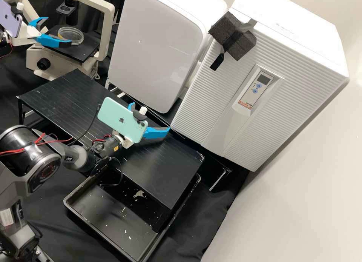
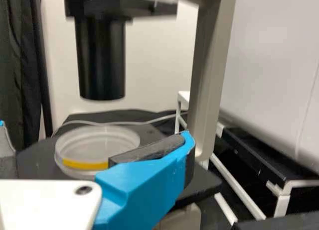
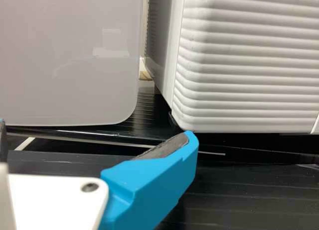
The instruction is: Place the petri dish on the bench
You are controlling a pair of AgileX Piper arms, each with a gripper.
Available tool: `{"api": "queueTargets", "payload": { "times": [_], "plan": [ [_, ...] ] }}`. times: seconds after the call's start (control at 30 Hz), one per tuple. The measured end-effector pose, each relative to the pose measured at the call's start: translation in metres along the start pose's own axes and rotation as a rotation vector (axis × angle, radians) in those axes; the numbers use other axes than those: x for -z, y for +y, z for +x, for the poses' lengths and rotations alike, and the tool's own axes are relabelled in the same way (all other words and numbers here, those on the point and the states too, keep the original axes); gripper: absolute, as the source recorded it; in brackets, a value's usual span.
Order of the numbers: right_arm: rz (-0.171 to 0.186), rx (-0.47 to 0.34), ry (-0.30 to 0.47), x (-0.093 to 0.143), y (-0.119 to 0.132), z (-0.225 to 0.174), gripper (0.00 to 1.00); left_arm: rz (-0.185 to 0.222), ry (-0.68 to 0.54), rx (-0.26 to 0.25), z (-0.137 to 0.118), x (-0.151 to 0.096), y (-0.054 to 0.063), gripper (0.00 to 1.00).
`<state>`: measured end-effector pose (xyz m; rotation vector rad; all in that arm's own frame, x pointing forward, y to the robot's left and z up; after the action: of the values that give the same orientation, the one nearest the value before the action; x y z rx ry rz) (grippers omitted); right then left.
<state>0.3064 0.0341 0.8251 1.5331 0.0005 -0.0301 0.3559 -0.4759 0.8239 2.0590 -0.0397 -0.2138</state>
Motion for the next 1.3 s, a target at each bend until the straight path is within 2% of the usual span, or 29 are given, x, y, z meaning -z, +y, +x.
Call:
{"api": "queueTargets", "payload": {
  "times": [0.1, 0.17, 0.47, 0.8, 1.3],
  "plan": [
    [0.000, 0.000, 0.000, 0.000, 0.000, 0.000, 1.00, 0.002, 0.009, 0.020, 0.004, 0.000, -0.003, 1.00],
    [0.000, 0.000, 0.000, 0.000, 0.000, 0.000, 1.00, 0.020, 0.006, 0.025, 0.007, -0.001, -0.004, 1.00],
    [0.000, 0.000, 0.000, 0.000, 0.000, 0.000, 1.00, 0.025, 0.015, 0.065, 0.021, -0.003, -0.015, 1.00],
    [0.000, 0.000, 0.000, 0.000, 0.000, 0.000, 1.00, 0.007, 0.026, 0.058, 0.031, -0.001, -0.018, 1.00],
    [0.000, 0.000, 0.000, 0.000, 0.000, 0.000, 1.00, 0.008, 0.025, 0.048, 0.047, 0.002, -0.020, 1.00]
  ]
}}
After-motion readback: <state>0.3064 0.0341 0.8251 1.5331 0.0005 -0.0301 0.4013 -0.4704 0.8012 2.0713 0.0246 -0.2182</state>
